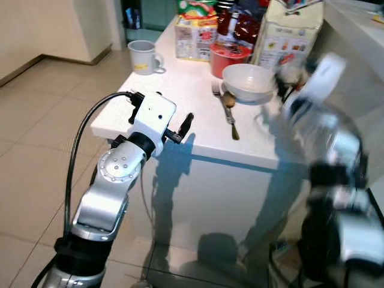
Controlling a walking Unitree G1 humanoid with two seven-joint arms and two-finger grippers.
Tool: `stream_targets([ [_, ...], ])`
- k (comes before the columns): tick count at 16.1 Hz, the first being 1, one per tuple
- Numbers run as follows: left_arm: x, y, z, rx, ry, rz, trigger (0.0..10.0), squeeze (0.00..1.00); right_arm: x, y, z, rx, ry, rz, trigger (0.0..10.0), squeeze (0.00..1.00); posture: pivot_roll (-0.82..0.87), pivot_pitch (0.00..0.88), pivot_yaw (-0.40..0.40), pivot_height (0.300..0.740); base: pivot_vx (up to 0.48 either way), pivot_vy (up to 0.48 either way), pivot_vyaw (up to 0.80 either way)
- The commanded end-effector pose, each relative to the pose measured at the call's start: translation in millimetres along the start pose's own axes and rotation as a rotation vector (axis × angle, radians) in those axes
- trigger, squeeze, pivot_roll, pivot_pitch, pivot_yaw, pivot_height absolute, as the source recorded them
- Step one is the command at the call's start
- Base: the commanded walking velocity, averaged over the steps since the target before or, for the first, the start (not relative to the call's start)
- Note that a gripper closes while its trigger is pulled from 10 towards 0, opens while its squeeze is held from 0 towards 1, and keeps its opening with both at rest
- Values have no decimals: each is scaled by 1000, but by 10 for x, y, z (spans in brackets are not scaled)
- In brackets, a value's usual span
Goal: Setting the table
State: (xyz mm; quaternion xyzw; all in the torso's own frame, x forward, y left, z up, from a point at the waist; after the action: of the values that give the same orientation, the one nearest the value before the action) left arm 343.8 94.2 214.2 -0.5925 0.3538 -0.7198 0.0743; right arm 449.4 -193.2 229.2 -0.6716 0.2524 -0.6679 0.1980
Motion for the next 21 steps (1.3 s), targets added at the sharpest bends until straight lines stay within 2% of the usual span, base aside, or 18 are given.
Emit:
stream_targets([
  [1,107,32,-12,-30,31,-6,10000,0,-31,139,50,-64,-9,25,10000,1000,70,0,-80,740,0,0,0],
  [3,130,64,-44,-61,36,-6,10000,0,31,187,129,-102,-4,10,10000,1000,63,0,-62,740,0,0,0],
  [6,175,81,-75,-92,45,3,10000,0,39,270,174,-152,-22,36,10000,1000,66,0,-45,740,0,0,0],
  [7,259,-22,-126,-92,67,27,10000,0,40,272,191,-142,-43,136,10000,1000,108,0,-53,740,0,0,0],
  [8,259,-22,-126,-92,67,27,10000,0,40,272,191,-142,-43,136,10000,1000,108,0,-53,740,0,0,0],
  [9,276,-86,-139,-76,73,42,10000,0,33,255,195,-129,-50,178,10000,1000,116,0,-56,740,0,0,0],
  [10,289,-182,-156,-49,73,62,10000,0,31,239,199,-118,-54,196,10000,1000,149,0,-65,740,0,0,0],
  [11,329,-398,-216,-3,69,108,10000,0,28,225,206,-112,-56,220,10000,1000,202,30,-76,740,0,0,0],
  [12,364,-501,-272,11,67,129,10000,0,14,235,206,-125,-57,224,10000,1000,227,52,-77,740,0,0,0],
  [13,375,-523,-293,12,67,132,10000,0,3,245,204,-133,-59,224,10000,1000,227,52,-77,740,0,0,0],
  [14,423,-539,-348,2,67,144,10000,0,-34,262,200,-152,-64,216,10000,0,278,98,-79,740,0,0,0],
  [19,531,-592,-528,-35,38,200,10000,0,-139,304,182,-254,-70,120,10000,0,390,155,-100,740,0,0,0],
  [21,544,-603,-575,-46,29,209,10000,0,-145,314,178,-281,-69,111,10000,0,416,162,-107,740,0,0,0],
])
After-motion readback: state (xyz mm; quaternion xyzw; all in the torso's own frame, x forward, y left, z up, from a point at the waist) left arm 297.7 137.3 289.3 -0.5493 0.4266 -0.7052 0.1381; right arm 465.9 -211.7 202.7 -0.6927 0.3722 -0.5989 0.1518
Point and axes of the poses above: a point about 5 cm out from each wrist's last joint towards the gripper, its own z axis pointing out of the wrist towards the gripper, its own x axis along the axis of the wrist's last joint, y = z × x, the point moved 5 cm from there along z, pointing out of the wrist towards the gripper, and after that the axes turned 14 degrees about z, right-handed, at the moved point
